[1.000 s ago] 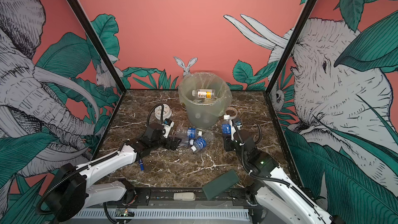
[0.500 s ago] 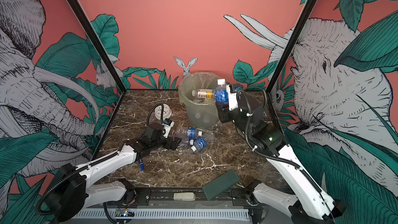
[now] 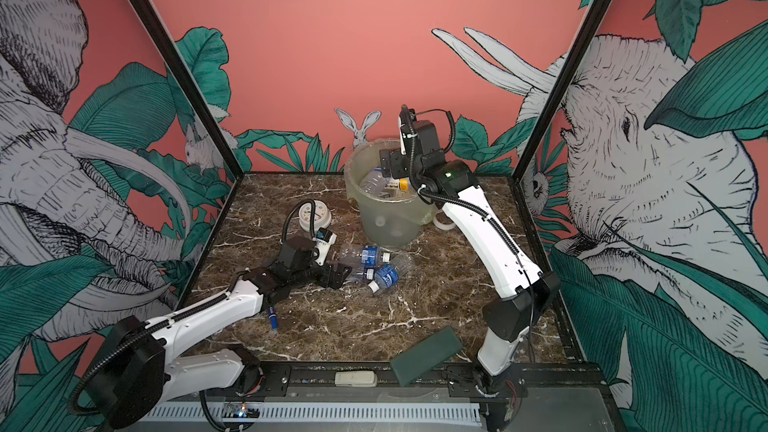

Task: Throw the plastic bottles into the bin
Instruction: 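Lift the blue-labelled bottle with the right gripper and carry it over the bin, then open the right gripper over the bin and draw it back toward the pile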

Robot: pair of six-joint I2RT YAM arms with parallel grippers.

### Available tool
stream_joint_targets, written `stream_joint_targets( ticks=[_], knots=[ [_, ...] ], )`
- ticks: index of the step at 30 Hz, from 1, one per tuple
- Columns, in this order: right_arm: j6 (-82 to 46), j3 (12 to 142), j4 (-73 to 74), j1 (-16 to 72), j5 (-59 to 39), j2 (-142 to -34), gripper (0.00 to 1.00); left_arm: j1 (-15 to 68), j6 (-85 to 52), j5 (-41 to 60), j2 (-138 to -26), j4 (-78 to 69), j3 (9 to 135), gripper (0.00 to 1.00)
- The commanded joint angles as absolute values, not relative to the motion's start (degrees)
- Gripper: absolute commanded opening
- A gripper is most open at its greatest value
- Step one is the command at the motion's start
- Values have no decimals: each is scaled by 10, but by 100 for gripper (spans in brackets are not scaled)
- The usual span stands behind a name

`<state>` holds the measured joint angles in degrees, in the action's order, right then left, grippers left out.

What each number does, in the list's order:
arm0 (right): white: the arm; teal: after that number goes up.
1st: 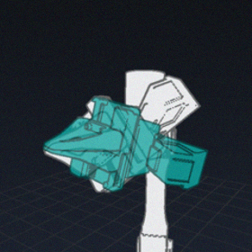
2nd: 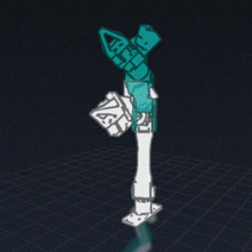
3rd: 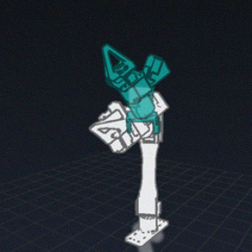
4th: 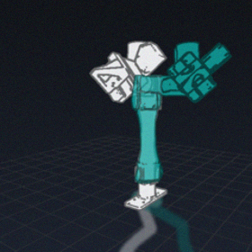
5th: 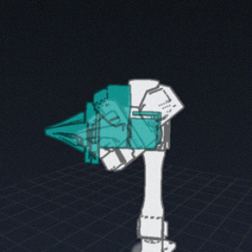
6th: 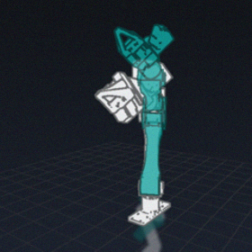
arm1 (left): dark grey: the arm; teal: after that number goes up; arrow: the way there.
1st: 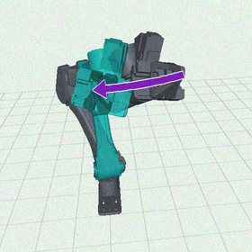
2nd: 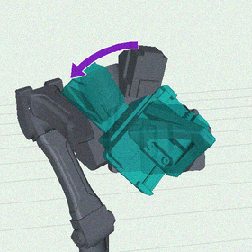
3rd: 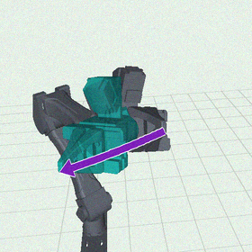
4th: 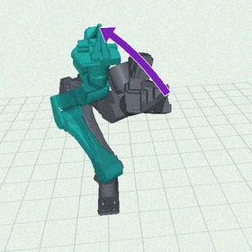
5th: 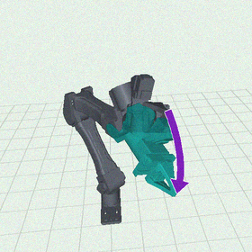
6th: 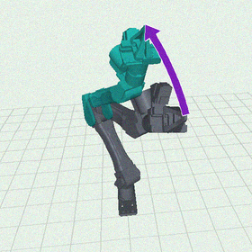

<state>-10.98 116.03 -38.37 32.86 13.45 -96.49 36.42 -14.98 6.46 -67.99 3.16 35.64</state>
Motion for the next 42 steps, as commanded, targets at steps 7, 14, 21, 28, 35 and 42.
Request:
stream_joint_targets(
  ticks=[7, 14, 21, 28, 35, 42],
  knots=[
    [-116, 1022, -344, 329, 122, -812, 99, 362, -169, 52, -668, 70, 383, 98],
    [-127, 910, -335, 329, 112, -749, 99, 366, -244, 37, -693, 74, 395, 97],
    [-160, 810, -329, 329, 92, -712, 99, 393, -259, 4, -710, 94, 418, 97],
    [-238, 681, -311, 331, 70, -680, 98, 393, -238, 1, -719, 109, 438, 97],
    [-315, 584, -272, 347, 54, -648, 95, 393, -193, -6, -716, 119, 452, 97],
    [-421, 517, -229, 373, 65, -658, 96, 393, -158, -28, -702, 137, 461, 97]
  ],
)
